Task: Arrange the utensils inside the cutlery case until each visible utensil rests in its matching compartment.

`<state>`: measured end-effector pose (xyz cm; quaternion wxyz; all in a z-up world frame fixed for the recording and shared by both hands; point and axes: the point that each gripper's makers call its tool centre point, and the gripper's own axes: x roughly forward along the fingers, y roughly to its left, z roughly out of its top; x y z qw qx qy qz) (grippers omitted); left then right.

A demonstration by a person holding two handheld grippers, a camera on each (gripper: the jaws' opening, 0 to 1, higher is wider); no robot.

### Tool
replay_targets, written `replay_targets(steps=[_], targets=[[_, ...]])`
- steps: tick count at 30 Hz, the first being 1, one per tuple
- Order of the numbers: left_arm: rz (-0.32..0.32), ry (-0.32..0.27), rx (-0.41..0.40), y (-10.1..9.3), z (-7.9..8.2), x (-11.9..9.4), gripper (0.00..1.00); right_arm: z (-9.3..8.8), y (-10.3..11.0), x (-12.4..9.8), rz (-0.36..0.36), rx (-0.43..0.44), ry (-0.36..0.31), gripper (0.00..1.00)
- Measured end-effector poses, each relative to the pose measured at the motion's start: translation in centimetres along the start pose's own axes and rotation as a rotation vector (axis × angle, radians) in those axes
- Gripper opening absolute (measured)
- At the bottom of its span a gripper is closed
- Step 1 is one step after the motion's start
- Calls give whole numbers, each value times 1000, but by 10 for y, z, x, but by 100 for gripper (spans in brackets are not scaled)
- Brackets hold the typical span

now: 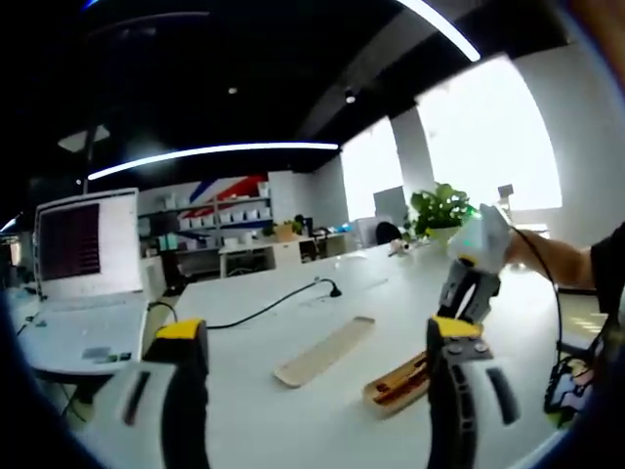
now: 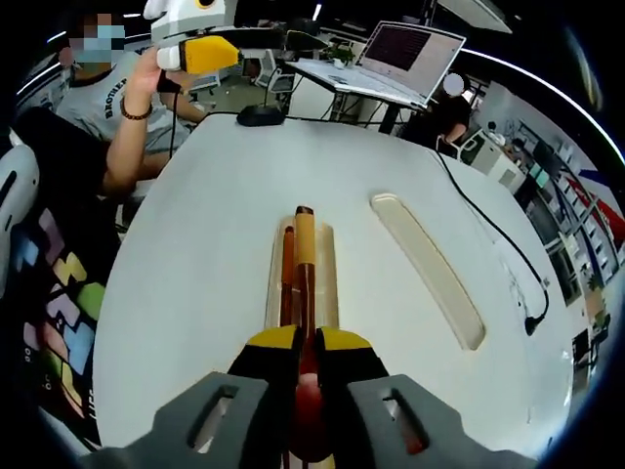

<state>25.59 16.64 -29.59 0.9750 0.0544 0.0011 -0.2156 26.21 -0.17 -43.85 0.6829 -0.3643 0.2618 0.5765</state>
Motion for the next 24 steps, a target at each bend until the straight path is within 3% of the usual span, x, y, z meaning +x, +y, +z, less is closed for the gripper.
replay_targets(steps=[24], targets=[[-6, 1, 4, -7, -1, 1, 98, -16, -1, 14, 4, 7, 41, 5]])
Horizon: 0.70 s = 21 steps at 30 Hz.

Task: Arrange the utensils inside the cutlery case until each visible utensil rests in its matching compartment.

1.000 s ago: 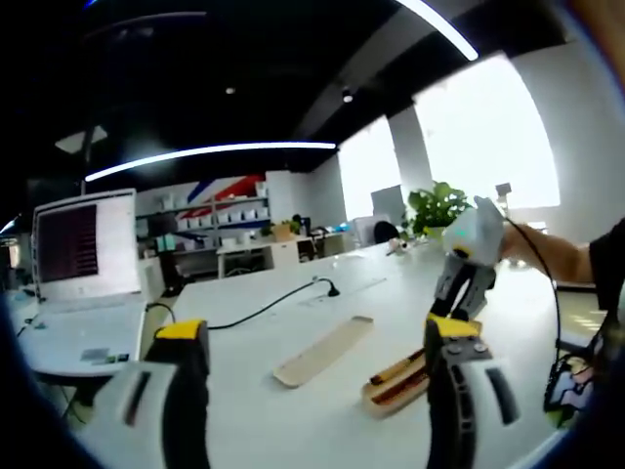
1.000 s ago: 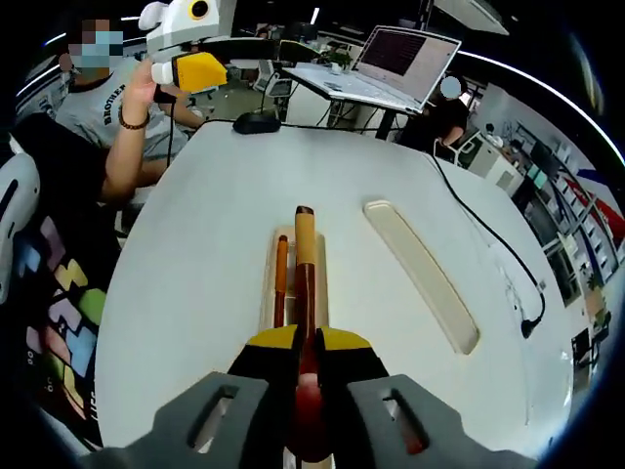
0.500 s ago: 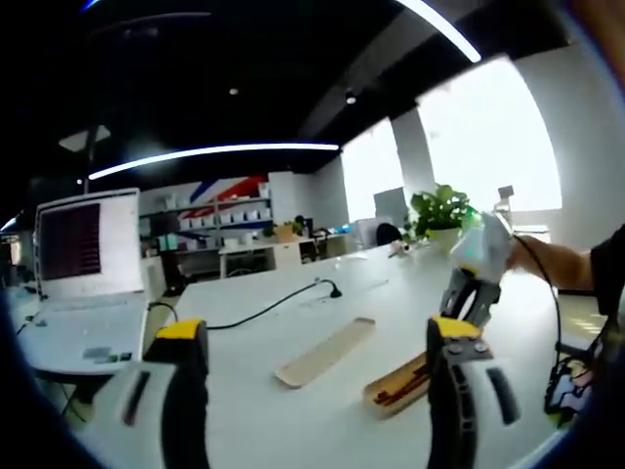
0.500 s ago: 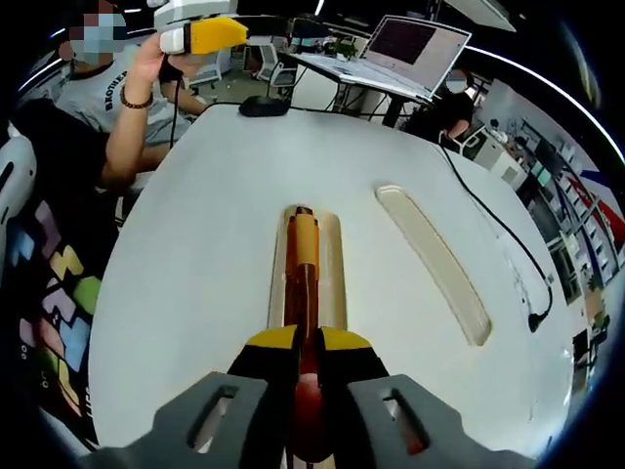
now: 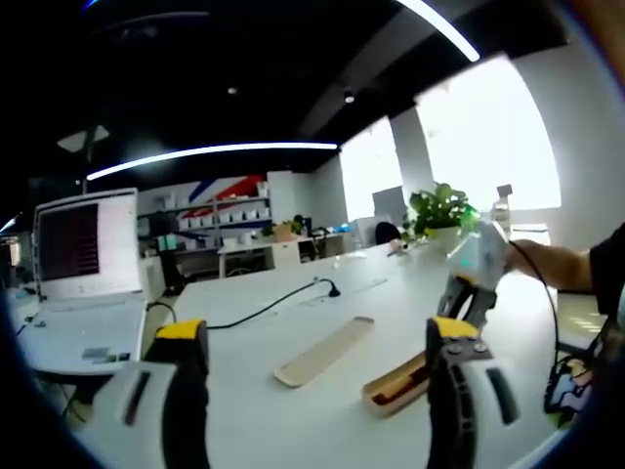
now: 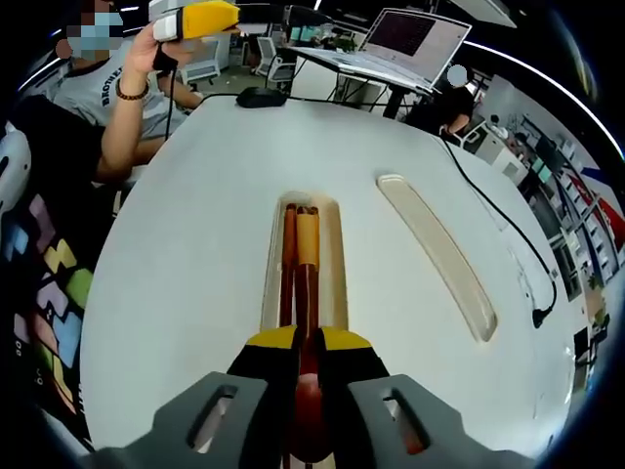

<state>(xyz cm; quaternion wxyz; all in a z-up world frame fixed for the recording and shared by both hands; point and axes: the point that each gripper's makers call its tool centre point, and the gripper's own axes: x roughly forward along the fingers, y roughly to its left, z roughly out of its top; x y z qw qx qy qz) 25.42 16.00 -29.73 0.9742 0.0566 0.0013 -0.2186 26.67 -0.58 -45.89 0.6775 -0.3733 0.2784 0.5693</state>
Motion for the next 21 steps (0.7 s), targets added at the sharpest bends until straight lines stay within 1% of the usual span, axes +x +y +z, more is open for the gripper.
replay_targets(steps=[8, 11, 13, 15, 20, 21], targets=[[-4, 0, 1, -2, 0, 0, 97, 1, 2, 0, 6, -29, 1, 6], [-5, 5, 1, -3, -1, 1, 97, 6, 5, -7, 24, -24, -12, 7], [-7, 6, -1, -3, -2, 1, 97, 11, 3, -12, 6, -63, -17, 11], [-6, 5, 1, -3, -2, 1, 97, 16, 1, -17, -7, -71, -28, 12], [-10, 8, 3, -4, -2, 1, 97, 22, -5, -27, -31, -66, -49, 12], [-12, 8, 2, -4, -2, 1, 97, 23, -9, -28, -53, -53, -59, 12]])
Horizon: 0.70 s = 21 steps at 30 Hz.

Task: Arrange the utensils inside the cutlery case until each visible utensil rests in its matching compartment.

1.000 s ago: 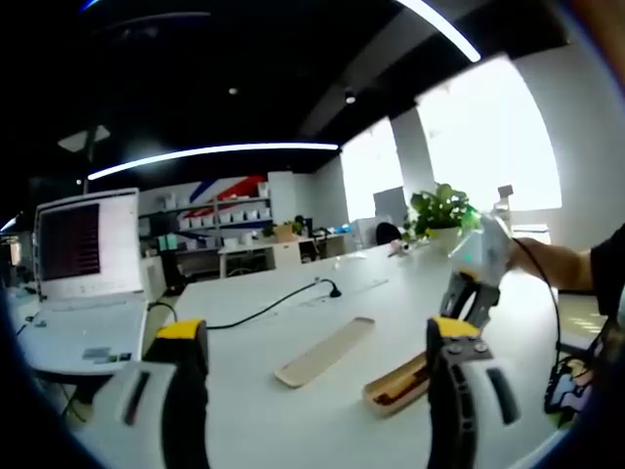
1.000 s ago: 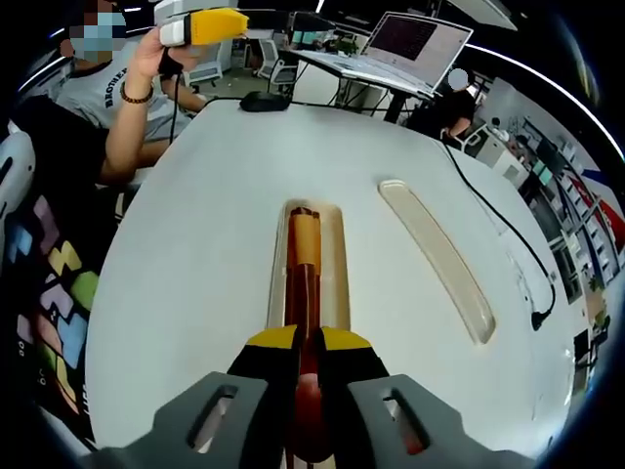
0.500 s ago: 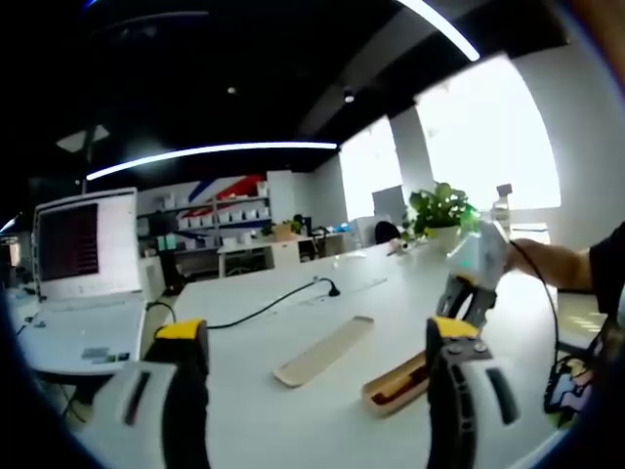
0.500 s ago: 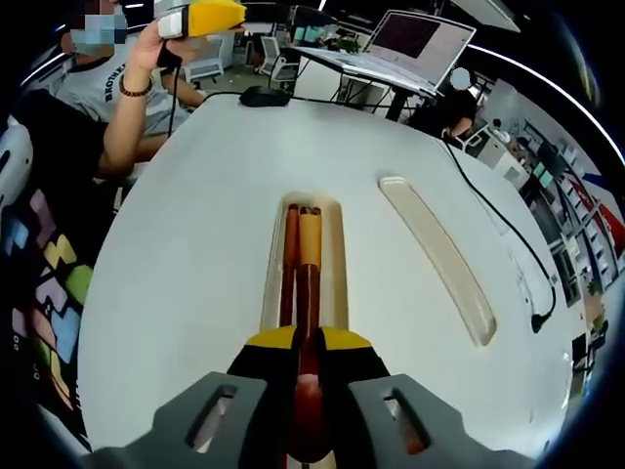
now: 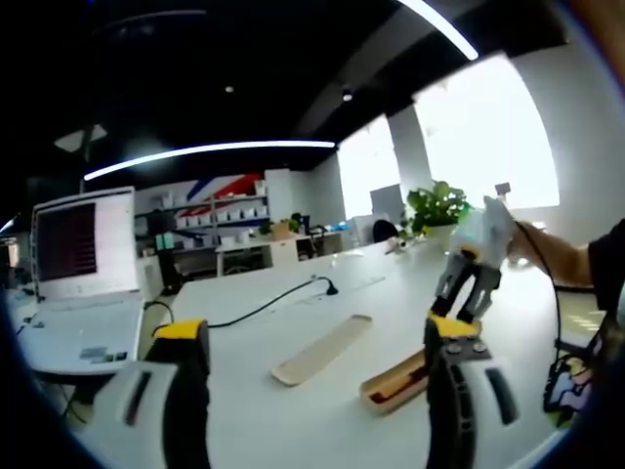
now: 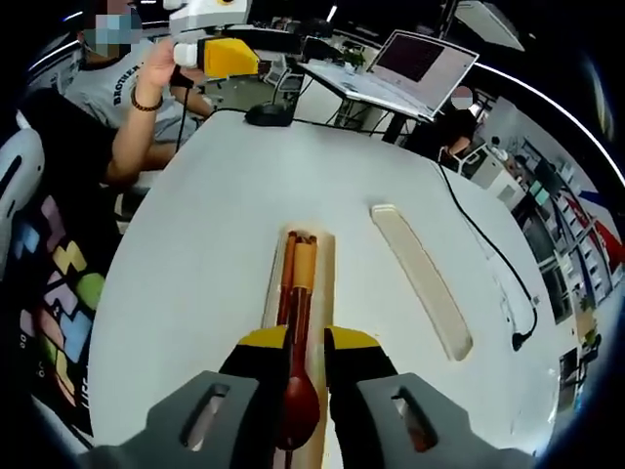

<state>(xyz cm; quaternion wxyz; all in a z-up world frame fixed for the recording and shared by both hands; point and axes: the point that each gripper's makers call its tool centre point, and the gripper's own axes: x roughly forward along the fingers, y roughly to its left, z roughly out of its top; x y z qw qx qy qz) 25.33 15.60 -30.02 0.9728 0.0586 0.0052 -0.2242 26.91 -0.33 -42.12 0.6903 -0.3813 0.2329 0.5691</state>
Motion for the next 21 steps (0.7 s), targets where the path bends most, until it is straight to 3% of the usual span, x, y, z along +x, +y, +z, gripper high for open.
replay_targets(steps=[15, 19, 21], targets=[[24, -5, -6, 12, 0, -5, 96, 1, -36, -15, -85, 97, -43, 13], [44, -15, -36, 22, 1, -7, 96, -7, -50, -17, -119, 143, -30, 14], [56, -9, -44, 27, -1, -5, 96, -5, -56, -17, -138, 188, -63, 14]])
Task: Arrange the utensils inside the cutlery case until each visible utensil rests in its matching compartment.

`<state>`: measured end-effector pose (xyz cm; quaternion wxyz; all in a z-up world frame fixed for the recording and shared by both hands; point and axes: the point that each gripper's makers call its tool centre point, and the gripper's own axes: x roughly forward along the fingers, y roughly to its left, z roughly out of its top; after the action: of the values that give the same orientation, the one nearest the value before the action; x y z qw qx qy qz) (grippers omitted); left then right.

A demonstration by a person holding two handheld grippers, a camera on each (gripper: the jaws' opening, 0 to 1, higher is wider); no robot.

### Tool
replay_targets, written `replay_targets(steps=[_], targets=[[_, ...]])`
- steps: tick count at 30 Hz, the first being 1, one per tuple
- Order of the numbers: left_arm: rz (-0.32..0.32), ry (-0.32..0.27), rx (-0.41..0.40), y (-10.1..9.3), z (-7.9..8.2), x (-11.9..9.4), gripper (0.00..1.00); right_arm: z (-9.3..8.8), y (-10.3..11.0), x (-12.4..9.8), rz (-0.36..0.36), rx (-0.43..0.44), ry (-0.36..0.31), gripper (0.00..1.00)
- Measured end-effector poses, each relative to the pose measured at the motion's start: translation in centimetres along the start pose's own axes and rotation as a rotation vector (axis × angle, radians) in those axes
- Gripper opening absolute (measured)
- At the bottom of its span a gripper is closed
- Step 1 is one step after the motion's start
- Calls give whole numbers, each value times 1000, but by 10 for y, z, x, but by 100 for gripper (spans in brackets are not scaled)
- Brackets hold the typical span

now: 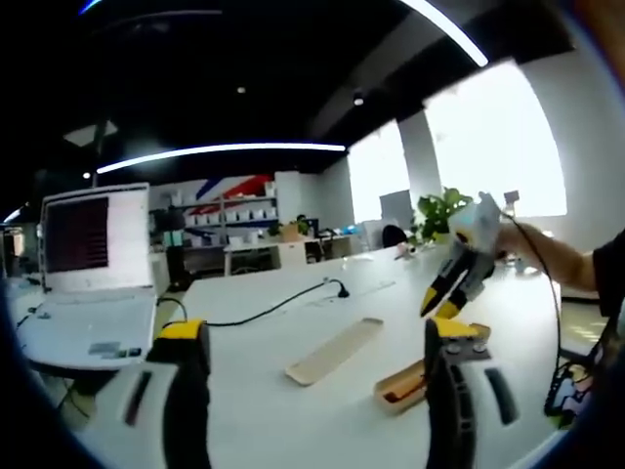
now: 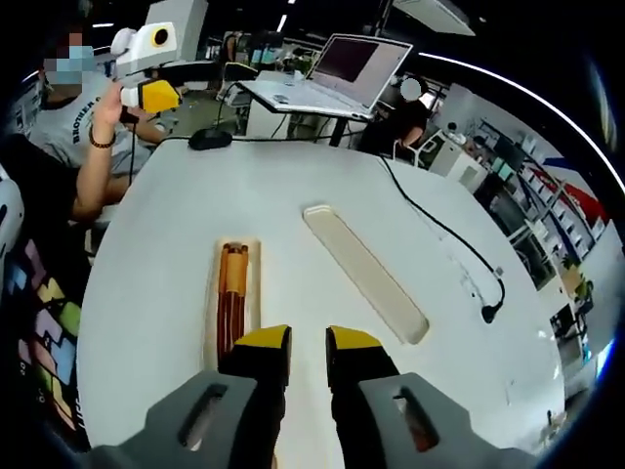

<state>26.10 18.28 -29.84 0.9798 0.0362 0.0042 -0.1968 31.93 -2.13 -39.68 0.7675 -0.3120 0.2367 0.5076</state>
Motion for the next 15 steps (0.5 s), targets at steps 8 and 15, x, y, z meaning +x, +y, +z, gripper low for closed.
replay_targets(steps=[8, 15], targets=[[20, 30, -6, 21, -18, 20, 91, -3, -26, 5, -89, 68, -37, 14], [-97, 127, -131, 24, -55, 53, 85, -22, -50, 19, -153, 202, -91, 15]])
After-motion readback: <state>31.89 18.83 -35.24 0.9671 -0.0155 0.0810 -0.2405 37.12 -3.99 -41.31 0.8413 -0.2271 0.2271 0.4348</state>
